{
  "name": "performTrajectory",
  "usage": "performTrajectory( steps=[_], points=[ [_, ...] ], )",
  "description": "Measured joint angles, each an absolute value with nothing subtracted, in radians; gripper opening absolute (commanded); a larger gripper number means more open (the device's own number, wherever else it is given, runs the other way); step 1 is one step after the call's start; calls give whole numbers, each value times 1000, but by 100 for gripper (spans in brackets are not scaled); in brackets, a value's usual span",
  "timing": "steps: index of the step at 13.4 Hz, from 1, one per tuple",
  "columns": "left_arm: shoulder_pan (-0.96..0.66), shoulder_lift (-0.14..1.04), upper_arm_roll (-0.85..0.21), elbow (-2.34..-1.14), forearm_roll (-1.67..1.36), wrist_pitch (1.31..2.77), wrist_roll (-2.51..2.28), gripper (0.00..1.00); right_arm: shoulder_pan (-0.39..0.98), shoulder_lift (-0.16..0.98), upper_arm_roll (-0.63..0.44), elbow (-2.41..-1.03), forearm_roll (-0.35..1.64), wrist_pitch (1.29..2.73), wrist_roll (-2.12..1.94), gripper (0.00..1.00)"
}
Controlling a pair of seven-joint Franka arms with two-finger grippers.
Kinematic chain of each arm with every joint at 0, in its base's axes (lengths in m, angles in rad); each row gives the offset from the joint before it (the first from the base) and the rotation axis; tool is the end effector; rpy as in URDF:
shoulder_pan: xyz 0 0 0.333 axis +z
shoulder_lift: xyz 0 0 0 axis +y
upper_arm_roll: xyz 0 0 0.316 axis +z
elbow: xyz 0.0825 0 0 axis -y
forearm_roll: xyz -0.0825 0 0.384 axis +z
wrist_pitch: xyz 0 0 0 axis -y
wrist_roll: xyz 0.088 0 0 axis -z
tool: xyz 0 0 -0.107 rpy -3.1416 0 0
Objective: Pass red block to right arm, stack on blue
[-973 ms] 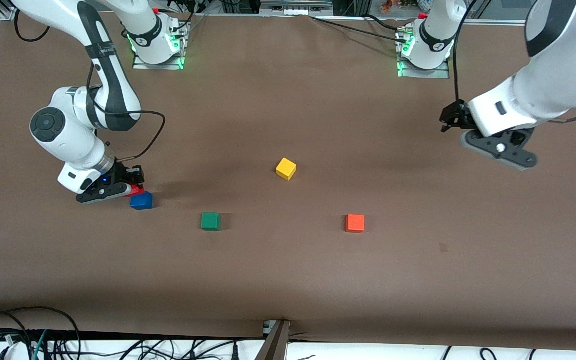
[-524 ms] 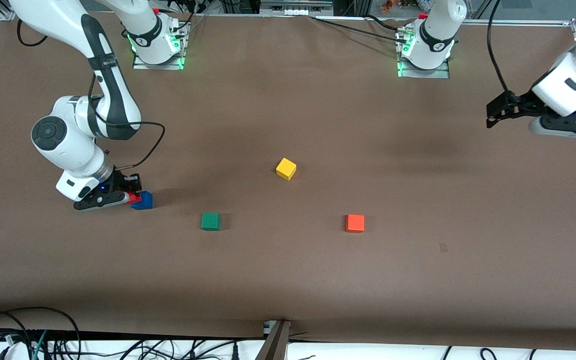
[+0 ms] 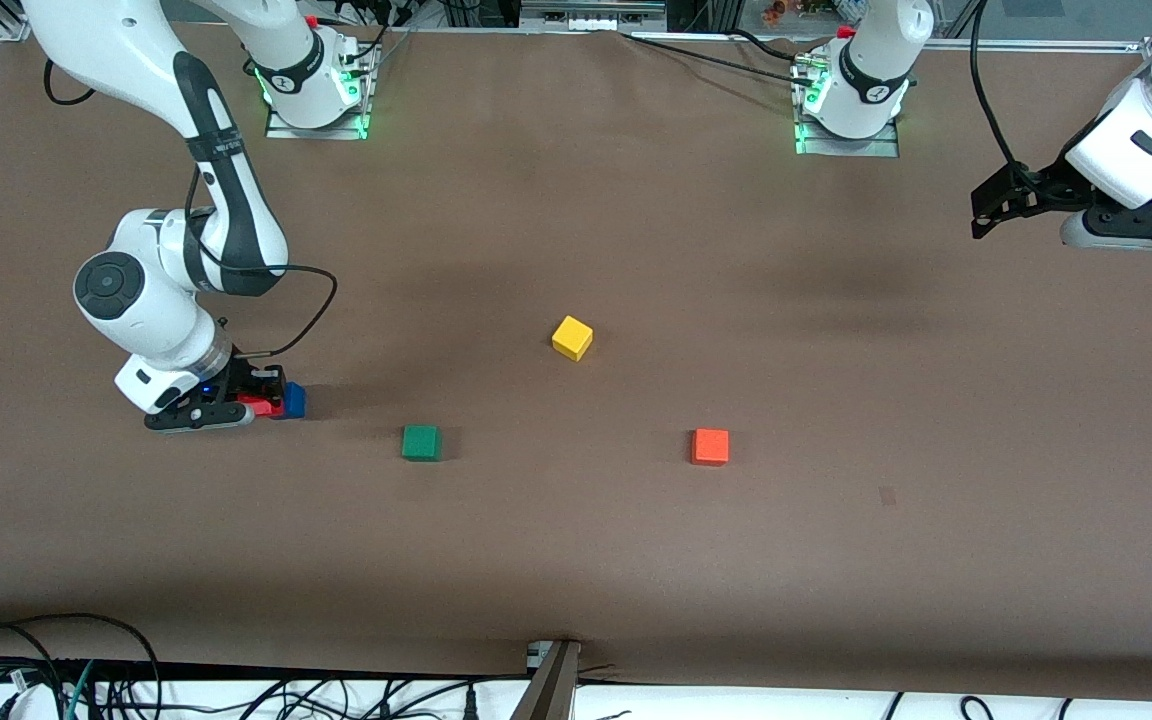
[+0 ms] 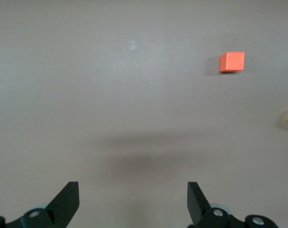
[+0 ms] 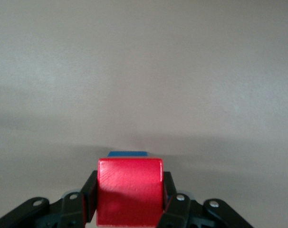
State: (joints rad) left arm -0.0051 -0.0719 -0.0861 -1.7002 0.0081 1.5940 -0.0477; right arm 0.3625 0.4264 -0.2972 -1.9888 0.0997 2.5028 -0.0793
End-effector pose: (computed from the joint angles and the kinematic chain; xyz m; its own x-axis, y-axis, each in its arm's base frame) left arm 0.5298 -0.0492 0.6043 0.9985 -0.0432 -0.0338 -0.0437 -0.9989 -0.0159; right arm 0.6190 0.0473 0.2663 0.9892 0.1019 0.1057 0.0957 -0.9935 0.0623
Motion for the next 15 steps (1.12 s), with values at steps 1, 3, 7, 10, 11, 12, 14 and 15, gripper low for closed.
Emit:
performTrajectory(
  steps=[1,3,7,10,11,12,14,15],
  points=[
    [-5,-72,-84,-1701,8,1594,-50,100,361,426,-297,-1989,100,2503,-68,0],
    [-3,-71,-78,-1702,8,1594,-52,100,360,426,-297,-1989,100,2502,-54,0],
    [0,-66,-77,-1700,8,1601,-52,100,362,426,-296,-1989,100,2502,-48,0],
    [0,-64,-77,-1699,8,1601,-52,100,367,426,-295,-1989,100,2501,-46,0],
    [0,-63,-77,-1698,8,1602,-52,100,368,427,-295,-1989,100,2501,-46,0],
    [0,-62,-77,-1697,8,1603,-52,100,368,427,-295,-1989,100,2501,-45,0],
    [0,-61,-78,-1697,8,1604,-52,100,368,427,-295,-1989,100,2500,-45,0],
    [0,-60,-78,-1696,8,1604,-52,100,368,427,-295,-1989,100,2500,-45,0]
  ],
)
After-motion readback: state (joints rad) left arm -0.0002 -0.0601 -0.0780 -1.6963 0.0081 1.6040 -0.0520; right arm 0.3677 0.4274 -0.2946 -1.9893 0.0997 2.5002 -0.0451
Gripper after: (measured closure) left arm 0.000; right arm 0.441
